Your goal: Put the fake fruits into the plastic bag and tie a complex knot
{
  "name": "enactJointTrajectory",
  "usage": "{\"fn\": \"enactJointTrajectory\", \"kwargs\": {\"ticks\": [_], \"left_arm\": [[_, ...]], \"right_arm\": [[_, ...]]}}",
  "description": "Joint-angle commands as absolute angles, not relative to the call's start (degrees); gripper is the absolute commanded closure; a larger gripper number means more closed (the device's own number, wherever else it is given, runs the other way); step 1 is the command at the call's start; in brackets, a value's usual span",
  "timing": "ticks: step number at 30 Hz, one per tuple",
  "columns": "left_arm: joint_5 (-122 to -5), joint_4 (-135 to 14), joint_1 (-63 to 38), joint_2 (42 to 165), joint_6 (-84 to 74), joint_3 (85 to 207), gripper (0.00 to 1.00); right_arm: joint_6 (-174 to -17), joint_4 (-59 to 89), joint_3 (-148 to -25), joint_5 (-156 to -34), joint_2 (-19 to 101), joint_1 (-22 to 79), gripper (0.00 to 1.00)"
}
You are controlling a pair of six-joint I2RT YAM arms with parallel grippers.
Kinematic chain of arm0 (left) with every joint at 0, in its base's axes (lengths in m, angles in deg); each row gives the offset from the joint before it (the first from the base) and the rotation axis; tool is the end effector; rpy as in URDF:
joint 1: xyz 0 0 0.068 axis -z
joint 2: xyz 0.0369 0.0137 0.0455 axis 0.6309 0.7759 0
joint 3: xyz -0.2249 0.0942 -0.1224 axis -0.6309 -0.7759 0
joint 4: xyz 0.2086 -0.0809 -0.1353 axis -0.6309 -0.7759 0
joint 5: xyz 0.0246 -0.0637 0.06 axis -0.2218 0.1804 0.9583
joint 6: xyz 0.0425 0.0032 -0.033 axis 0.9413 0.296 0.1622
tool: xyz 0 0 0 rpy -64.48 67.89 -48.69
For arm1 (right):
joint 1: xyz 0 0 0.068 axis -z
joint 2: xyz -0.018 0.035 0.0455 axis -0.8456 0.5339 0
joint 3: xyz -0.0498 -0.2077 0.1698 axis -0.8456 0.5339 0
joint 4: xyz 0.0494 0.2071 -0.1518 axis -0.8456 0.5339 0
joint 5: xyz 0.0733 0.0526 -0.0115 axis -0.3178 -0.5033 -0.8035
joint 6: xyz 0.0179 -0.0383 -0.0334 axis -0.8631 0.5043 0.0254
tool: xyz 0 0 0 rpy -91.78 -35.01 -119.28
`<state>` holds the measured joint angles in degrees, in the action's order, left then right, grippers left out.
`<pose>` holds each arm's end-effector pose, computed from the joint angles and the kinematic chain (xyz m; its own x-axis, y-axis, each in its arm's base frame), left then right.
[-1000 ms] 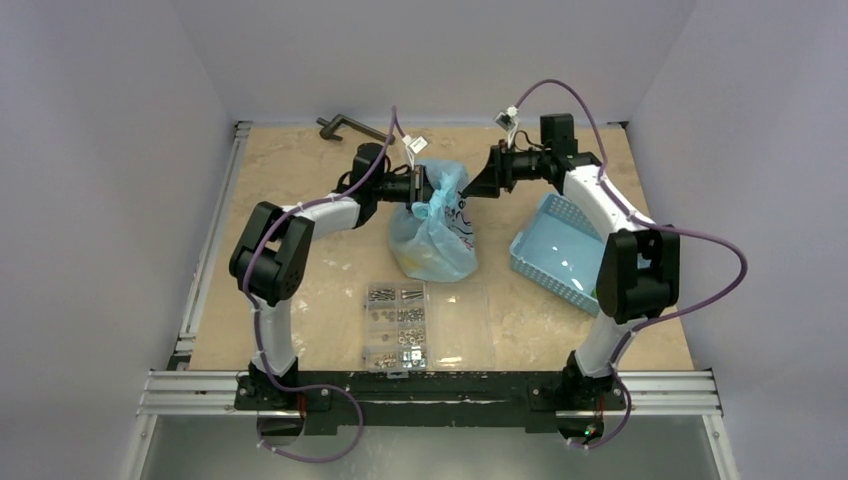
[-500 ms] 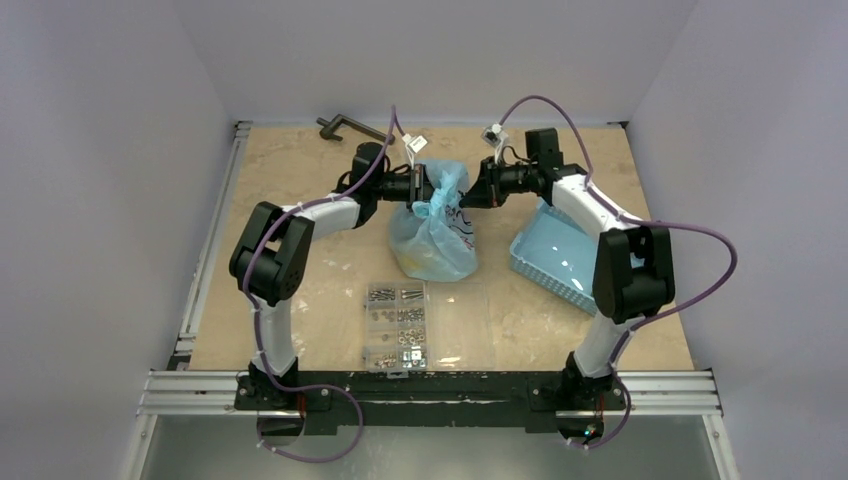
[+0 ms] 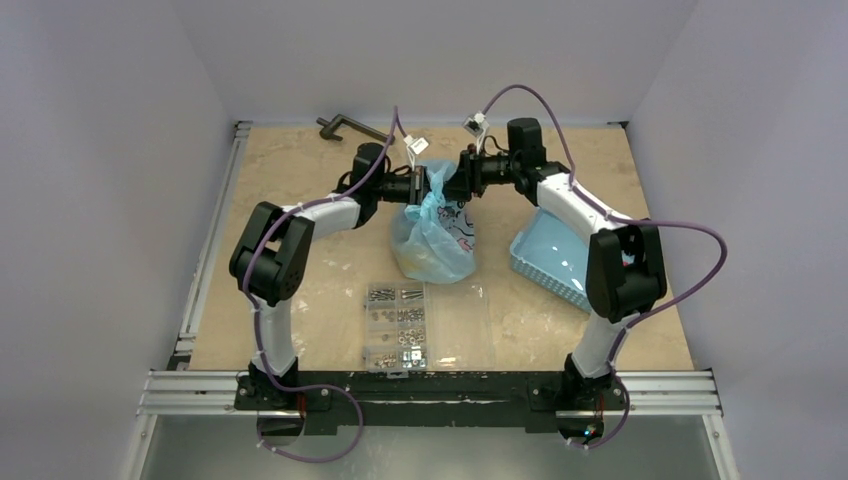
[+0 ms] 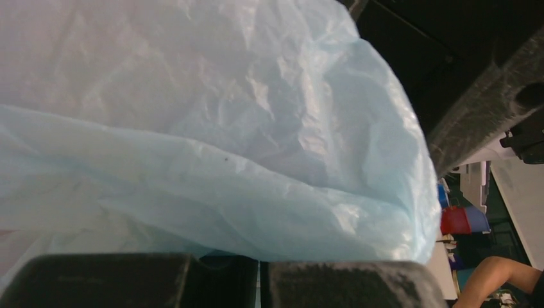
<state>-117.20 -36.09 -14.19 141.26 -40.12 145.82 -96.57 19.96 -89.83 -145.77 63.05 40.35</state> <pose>0.3827 -0.2124 0.2141 -0.8649 0.0238 -0.5014 0.5001 0.1269 -0.8566 0.3809 0.1510 0.2801 -0.5891 -0.1070 -0.8010 -0.7872 0.2999 0.5389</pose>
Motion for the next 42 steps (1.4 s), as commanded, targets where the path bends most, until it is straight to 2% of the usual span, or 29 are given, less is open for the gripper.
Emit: {"fn": "enactJointTrajectory", "kwargs": {"ticks": [1,5,11,20,28,33,39,42], "left_arm": [[-117.4,-36.0,-13.3,141.5,-37.5,146.7,1.0],[-117.4,-35.9,-13.2,142.0,-37.8,147.5,1.0],[-118.5,-30.7,-13.6,142.6,-42.3,147.7,1.0],[-119.1,-28.6,-13.7,143.3,-43.9,147.8,1.0],[-119.4,-28.4,-13.5,143.3,-44.0,148.0,1.0],[-119.5,-28.1,-13.3,143.3,-44.1,148.1,1.0],[-119.4,-26.6,-13.2,143.3,-45.3,148.3,1.0],[-119.3,-26.5,-13.4,143.2,-45.5,148.1,1.0]], "right_arm": [[-98.6,17.0,-93.3,-149.5,63.8,38.6,0.58],[-94.3,21.7,-93.8,-148.6,64.2,38.0,0.53],[-81.0,37.6,-94.0,-150.2,62.6,39.8,0.48],[-70.2,50.1,-96.9,-151.5,62.6,43.9,0.48],[-78.2,40.0,-95.5,-152.0,63.6,43.7,0.54],[-82.7,35.1,-95.5,-152.8,64.2,43.2,0.68],[-79.4,38.5,-96.3,-152.9,64.8,42.8,0.8],[-74.7,44.6,-97.7,-153.4,65.3,42.8,0.81]]}}
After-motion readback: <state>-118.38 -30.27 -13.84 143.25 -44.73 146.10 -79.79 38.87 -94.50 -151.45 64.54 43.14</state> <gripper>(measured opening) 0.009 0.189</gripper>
